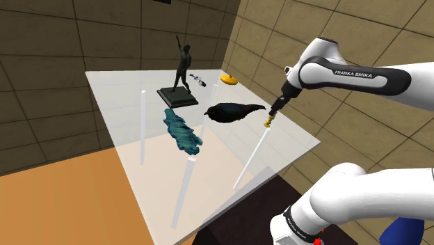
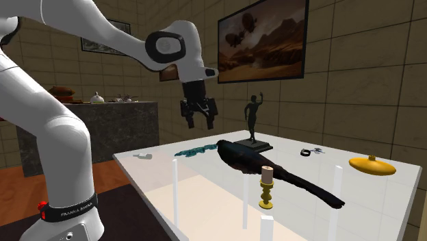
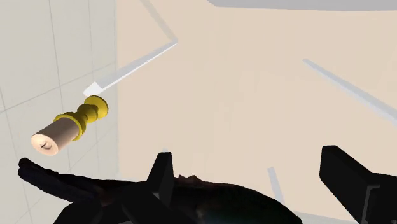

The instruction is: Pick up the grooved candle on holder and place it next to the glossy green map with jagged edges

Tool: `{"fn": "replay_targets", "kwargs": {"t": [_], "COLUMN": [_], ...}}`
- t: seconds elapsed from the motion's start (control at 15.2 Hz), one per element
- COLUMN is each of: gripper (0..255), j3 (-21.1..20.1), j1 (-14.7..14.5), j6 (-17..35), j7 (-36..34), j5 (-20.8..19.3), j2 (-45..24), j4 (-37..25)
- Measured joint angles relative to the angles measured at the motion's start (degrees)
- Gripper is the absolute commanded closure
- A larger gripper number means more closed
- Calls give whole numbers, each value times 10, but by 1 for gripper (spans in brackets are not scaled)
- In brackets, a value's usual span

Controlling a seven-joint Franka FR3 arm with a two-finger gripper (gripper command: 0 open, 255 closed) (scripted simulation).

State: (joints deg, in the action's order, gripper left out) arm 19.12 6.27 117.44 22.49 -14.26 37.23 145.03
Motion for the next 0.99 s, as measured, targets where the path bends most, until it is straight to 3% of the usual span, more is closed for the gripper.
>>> {"fn": "replay_targets", "kwargs": {"t": [0.4, 0.59, 0.79, 0.99], "gripper": [0, 0, 0, 0], "j3": [94, 143, 196, 247], "j1": [-4, -15, -32, -54], "j6": [84, 118, 152, 179], "j7": [95, 150, 217, 299], "j5": [6, 27, 68, 139], "j2": [-96, -149, -209, -284], "j4": [-33, -58, -87, -124]}}
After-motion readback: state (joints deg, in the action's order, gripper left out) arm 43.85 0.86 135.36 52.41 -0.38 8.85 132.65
